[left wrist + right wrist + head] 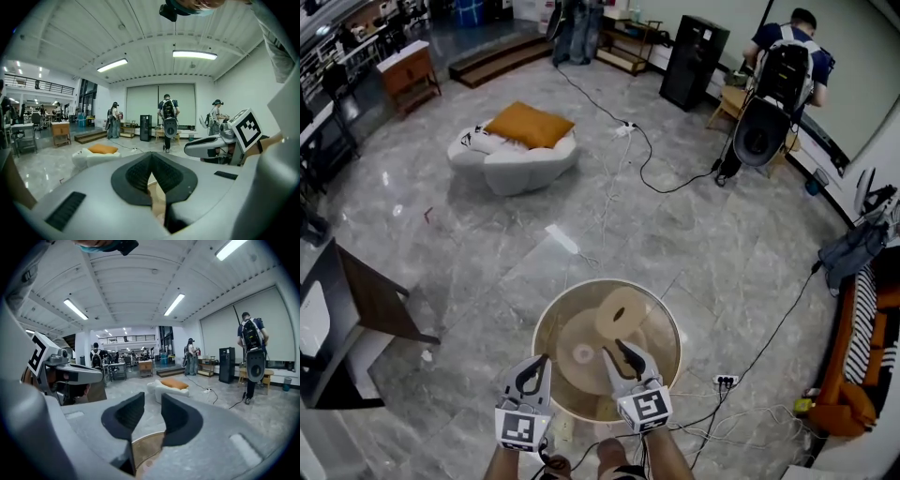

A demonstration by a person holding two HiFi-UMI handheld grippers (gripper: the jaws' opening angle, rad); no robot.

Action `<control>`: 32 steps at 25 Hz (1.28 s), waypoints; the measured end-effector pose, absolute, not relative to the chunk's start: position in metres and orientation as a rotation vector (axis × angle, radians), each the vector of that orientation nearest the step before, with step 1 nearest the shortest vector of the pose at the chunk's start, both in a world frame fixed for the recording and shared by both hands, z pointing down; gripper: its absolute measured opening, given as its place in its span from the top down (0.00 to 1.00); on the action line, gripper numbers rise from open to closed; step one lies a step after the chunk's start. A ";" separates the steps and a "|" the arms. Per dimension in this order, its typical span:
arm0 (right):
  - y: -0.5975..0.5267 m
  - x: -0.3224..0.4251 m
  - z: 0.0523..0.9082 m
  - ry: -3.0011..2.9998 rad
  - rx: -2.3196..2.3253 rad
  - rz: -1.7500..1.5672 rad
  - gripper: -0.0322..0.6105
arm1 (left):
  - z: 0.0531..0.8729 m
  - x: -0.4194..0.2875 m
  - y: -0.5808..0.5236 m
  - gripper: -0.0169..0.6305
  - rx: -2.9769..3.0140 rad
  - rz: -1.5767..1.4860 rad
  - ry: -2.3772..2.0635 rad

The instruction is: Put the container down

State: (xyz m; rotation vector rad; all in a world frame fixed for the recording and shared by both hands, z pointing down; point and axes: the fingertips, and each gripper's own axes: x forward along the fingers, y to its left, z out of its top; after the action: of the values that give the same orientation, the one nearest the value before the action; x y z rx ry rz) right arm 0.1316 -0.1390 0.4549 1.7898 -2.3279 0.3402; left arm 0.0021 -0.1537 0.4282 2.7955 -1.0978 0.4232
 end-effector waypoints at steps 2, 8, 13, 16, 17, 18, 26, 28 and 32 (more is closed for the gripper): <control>-0.126 0.137 0.434 -2.301 1.831 0.320 0.78 | 0.407 0.002 -0.146 0.95 2.798 0.385 -1.082; -0.077 0.152 0.375 -2.212 1.971 0.245 0.83 | 0.368 0.001 -0.114 0.95 2.925 0.399 -0.988; -0.031 0.155 0.341 -2.139 2.061 0.185 0.88 | 0.340 -0.002 -0.077 0.95 2.984 0.380 -0.927; -0.003 0.146 0.328 -2.095 2.118 0.161 0.92 | 0.327 -0.012 -0.058 0.95 3.013 0.358 -0.890; 0.005 0.142 0.324 -2.082 2.136 0.155 0.92 | 0.323 -0.016 -0.052 0.95 3.021 0.351 -0.878; 0.015 0.138 0.321 -2.071 2.150 0.149 0.93 | 0.321 -0.020 -0.047 0.95 3.027 0.344 -0.869; 0.082 0.118 0.317 -1.982 2.211 0.140 0.95 | 0.317 -0.043 -0.005 0.95 3.033 0.334 -0.815; 0.094 0.113 0.317 -1.966 2.220 0.134 0.95 | 0.318 -0.047 0.002 0.95 3.026 0.330 -0.809; 0.108 0.106 0.317 -1.946 2.234 0.131 0.95 | 0.316 -0.053 0.010 0.95 3.010 0.310 -0.812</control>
State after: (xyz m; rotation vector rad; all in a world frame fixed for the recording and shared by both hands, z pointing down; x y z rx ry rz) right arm 0.1062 0.1083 0.3168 2.2339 -1.9465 0.1307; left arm -0.0535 0.0101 0.3155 3.0098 -0.8120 0.3097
